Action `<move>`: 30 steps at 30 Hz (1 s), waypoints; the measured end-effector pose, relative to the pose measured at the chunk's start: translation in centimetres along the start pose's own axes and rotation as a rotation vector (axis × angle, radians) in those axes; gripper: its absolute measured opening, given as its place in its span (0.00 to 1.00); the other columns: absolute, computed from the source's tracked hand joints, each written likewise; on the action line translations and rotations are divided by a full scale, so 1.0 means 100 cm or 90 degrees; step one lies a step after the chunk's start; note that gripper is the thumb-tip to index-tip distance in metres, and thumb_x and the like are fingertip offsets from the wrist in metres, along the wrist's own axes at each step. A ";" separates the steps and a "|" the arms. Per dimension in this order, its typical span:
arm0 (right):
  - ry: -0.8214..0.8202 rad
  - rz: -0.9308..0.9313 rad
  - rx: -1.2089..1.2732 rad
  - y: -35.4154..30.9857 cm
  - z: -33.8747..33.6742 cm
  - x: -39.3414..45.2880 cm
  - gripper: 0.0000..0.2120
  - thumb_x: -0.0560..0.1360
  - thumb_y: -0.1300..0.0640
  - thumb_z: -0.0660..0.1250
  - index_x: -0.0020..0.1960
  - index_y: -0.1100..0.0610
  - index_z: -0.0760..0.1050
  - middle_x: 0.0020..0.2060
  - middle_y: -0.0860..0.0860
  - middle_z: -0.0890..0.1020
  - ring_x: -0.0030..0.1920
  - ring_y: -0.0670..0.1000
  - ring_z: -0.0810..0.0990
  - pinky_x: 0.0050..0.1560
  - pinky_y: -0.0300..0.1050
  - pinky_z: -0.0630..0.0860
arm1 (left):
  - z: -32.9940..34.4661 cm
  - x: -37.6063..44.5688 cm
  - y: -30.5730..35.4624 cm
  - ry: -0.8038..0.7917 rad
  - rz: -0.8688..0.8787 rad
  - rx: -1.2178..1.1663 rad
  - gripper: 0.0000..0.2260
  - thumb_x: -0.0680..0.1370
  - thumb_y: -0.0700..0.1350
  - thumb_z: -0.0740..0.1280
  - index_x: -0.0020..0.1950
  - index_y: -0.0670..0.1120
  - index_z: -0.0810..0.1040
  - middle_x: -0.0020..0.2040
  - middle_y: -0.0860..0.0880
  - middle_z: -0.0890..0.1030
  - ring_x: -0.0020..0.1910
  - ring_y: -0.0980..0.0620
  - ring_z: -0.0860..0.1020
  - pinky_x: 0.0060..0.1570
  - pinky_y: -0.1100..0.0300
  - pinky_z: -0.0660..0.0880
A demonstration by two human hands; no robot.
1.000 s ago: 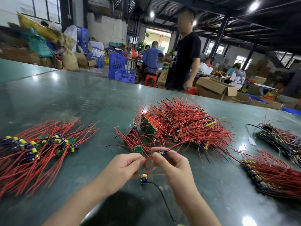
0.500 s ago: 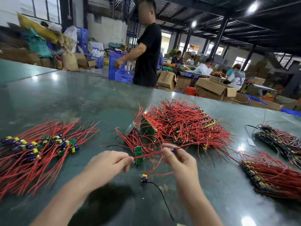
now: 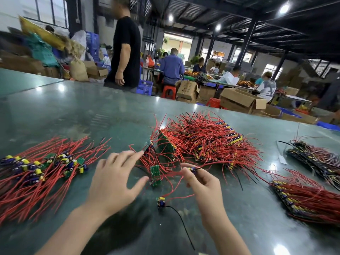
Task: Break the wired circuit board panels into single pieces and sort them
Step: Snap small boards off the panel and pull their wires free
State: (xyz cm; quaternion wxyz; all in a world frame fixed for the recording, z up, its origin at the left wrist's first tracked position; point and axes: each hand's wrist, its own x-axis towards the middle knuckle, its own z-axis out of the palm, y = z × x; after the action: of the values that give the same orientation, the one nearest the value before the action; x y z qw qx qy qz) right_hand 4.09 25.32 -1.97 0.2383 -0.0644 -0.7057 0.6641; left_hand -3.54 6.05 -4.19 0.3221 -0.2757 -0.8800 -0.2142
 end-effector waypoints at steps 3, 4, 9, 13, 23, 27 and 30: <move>-0.048 0.014 0.020 0.002 0.009 -0.006 0.07 0.74 0.64 0.68 0.43 0.55 0.83 0.36 0.47 0.85 0.36 0.38 0.80 0.39 0.30 0.74 | 0.009 -0.006 0.020 0.077 0.170 -0.062 0.24 0.71 0.56 0.64 0.66 0.51 0.71 0.59 0.52 0.77 0.55 0.50 0.75 0.53 0.53 0.68; -0.066 0.011 0.022 0.003 0.012 -0.008 0.07 0.74 0.64 0.69 0.43 0.55 0.83 0.36 0.48 0.85 0.37 0.40 0.81 0.41 0.34 0.76 | 0.013 -0.007 0.027 0.098 0.210 -0.073 0.22 0.72 0.54 0.65 0.64 0.51 0.71 0.58 0.52 0.77 0.55 0.51 0.75 0.52 0.53 0.69; -0.150 -0.028 -0.042 0.007 0.019 -0.014 0.08 0.74 0.63 0.69 0.43 0.51 0.82 0.36 0.49 0.84 0.39 0.42 0.79 0.41 0.35 0.76 | 0.016 -0.010 0.029 0.169 0.195 -0.224 0.09 0.79 0.53 0.62 0.55 0.51 0.74 0.51 0.53 0.79 0.47 0.53 0.77 0.50 0.60 0.72; -0.133 -0.032 -0.025 0.008 0.022 -0.014 0.08 0.74 0.52 0.64 0.48 0.53 0.79 0.32 0.47 0.79 0.35 0.42 0.74 0.39 0.48 0.76 | 0.011 -0.009 0.025 0.117 0.155 -0.269 0.09 0.82 0.53 0.56 0.51 0.51 0.73 0.44 0.52 0.82 0.41 0.55 0.78 0.43 0.63 0.74; 0.162 0.018 0.129 0.002 -0.012 0.009 0.16 0.78 0.47 0.59 0.43 0.49 0.85 0.34 0.50 0.83 0.30 0.43 0.77 0.33 0.34 0.75 | 0.002 -0.008 0.018 0.024 0.073 -0.286 0.08 0.74 0.52 0.61 0.44 0.50 0.77 0.38 0.59 0.79 0.32 0.63 0.73 0.31 0.65 0.71; 0.148 0.076 0.135 0.003 -0.020 0.013 0.20 0.80 0.47 0.57 0.41 0.51 0.85 0.33 0.50 0.83 0.29 0.43 0.76 0.32 0.33 0.74 | -0.001 -0.006 0.013 0.026 0.073 -0.249 0.14 0.74 0.54 0.61 0.40 0.47 0.80 0.37 0.59 0.80 0.34 0.67 0.72 0.31 0.69 0.69; 0.129 0.092 0.188 0.001 -0.022 0.018 0.21 0.79 0.48 0.59 0.37 0.55 0.85 0.30 0.52 0.82 0.29 0.44 0.77 0.31 0.33 0.75 | -0.005 -0.003 0.010 -0.002 0.056 -0.287 0.14 0.75 0.61 0.59 0.41 0.53 0.76 0.37 0.61 0.78 0.34 0.71 0.71 0.33 0.70 0.68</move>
State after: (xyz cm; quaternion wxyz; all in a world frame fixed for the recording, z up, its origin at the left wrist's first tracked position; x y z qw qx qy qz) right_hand 3.45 28.09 -1.65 0.2669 -0.1459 -0.5663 0.7660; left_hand -2.55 6.43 -3.85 0.2598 -0.3795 -0.7975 -0.3905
